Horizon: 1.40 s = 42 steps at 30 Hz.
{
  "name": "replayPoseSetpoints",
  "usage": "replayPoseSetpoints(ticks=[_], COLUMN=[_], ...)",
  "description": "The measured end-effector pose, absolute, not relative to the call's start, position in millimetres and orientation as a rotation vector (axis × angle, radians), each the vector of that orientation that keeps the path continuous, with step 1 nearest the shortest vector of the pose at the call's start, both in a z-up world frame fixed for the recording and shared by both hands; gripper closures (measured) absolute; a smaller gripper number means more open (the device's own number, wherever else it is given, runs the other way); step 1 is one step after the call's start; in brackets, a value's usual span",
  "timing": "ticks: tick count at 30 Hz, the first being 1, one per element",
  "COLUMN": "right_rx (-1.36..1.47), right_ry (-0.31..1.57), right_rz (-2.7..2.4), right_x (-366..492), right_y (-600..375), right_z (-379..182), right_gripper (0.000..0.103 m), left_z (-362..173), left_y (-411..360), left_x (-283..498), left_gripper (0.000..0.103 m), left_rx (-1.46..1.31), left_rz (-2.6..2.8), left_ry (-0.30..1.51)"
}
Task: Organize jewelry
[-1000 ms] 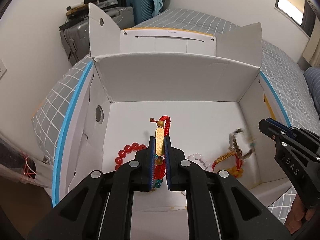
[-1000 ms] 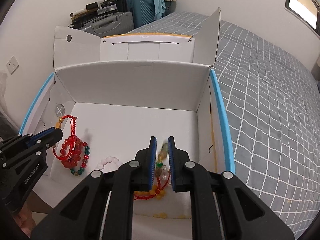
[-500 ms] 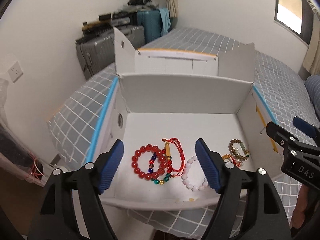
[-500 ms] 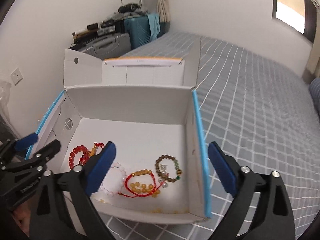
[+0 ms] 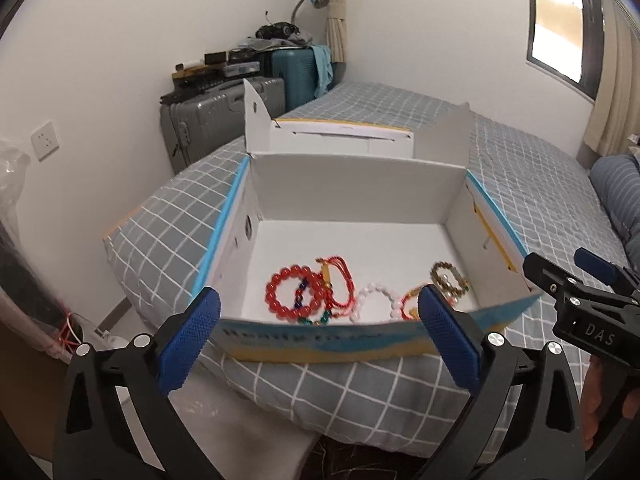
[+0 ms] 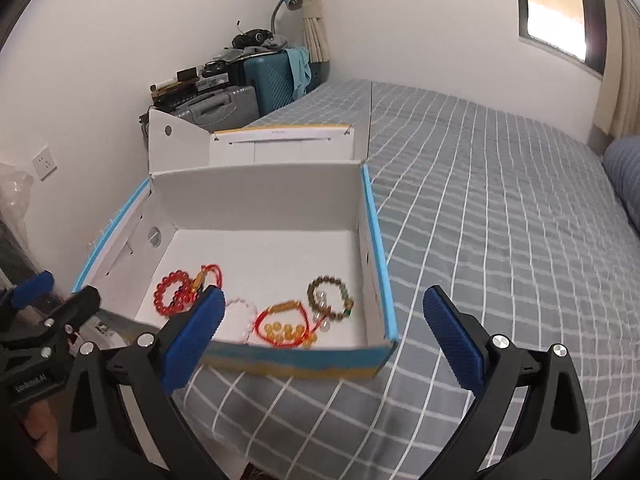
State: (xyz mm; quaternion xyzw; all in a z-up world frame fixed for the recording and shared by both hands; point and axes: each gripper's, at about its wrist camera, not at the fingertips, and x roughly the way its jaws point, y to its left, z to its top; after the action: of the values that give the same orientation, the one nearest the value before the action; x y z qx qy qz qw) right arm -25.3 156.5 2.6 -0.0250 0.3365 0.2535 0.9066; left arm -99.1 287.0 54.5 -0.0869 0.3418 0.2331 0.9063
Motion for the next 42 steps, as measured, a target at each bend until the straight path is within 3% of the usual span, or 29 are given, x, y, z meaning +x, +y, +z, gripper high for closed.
replayPoseSetpoints(ticks=[42], right_rx=[-0.088], right_ry=[0.757], right_rz=[0.491], right_x=[-38], right_y=[150], right_z=[-26], right_gripper=[0.008], left_z=[39], left_y=[287], left_x=[-95], left_gripper=[0.006], left_rx=[-0.195], left_rz=[0.5], left_ry=[0.757])
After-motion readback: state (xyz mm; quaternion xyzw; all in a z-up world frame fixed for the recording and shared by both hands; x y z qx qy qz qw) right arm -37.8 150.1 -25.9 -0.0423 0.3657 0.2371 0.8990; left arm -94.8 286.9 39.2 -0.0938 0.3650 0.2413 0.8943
